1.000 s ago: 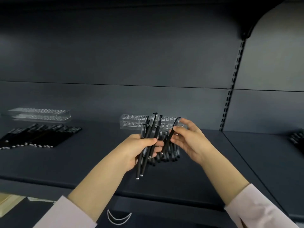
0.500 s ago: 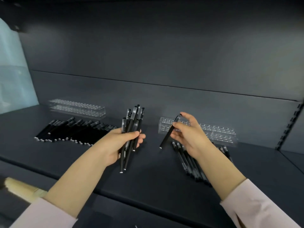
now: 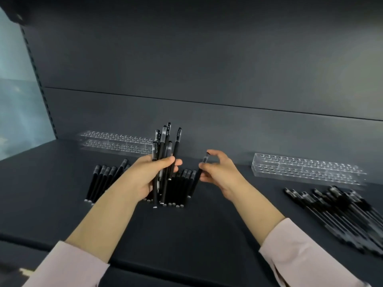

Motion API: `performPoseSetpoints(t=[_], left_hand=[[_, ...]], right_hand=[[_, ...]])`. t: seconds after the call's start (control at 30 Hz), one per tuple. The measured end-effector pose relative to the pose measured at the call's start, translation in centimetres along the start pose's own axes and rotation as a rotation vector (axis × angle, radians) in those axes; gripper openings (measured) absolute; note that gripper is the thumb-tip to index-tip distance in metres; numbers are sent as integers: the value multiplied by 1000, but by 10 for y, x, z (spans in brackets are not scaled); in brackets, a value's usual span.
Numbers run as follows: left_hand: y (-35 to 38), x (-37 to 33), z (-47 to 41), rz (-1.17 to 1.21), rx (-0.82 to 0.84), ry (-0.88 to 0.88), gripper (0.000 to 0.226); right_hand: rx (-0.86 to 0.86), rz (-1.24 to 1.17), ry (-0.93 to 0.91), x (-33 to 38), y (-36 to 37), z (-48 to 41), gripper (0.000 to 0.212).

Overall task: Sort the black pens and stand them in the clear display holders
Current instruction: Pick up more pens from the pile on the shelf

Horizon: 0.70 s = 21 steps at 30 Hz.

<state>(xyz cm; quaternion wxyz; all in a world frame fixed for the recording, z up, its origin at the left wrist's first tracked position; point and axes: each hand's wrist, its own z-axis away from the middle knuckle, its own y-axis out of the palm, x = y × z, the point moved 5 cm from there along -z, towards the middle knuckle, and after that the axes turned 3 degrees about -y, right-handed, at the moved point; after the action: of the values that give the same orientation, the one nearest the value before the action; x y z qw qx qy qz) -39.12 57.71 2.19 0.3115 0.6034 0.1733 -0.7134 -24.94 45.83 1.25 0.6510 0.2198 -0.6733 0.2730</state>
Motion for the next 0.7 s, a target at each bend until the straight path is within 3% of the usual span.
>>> performPoseSetpoints(t=[0.27, 0.5, 0.7], left_hand=[[-30, -4, -18, 39, 43, 20, 17], [-39, -1, -24, 4, 20, 5, 15], [-41, 2, -23, 23, -13, -8, 14]], right_hand=[[34, 375, -45, -8, 47, -11, 56], [5, 641, -105, -6, 61, -20, 17], [-29, 674, -146, -7, 63, -24, 21]])
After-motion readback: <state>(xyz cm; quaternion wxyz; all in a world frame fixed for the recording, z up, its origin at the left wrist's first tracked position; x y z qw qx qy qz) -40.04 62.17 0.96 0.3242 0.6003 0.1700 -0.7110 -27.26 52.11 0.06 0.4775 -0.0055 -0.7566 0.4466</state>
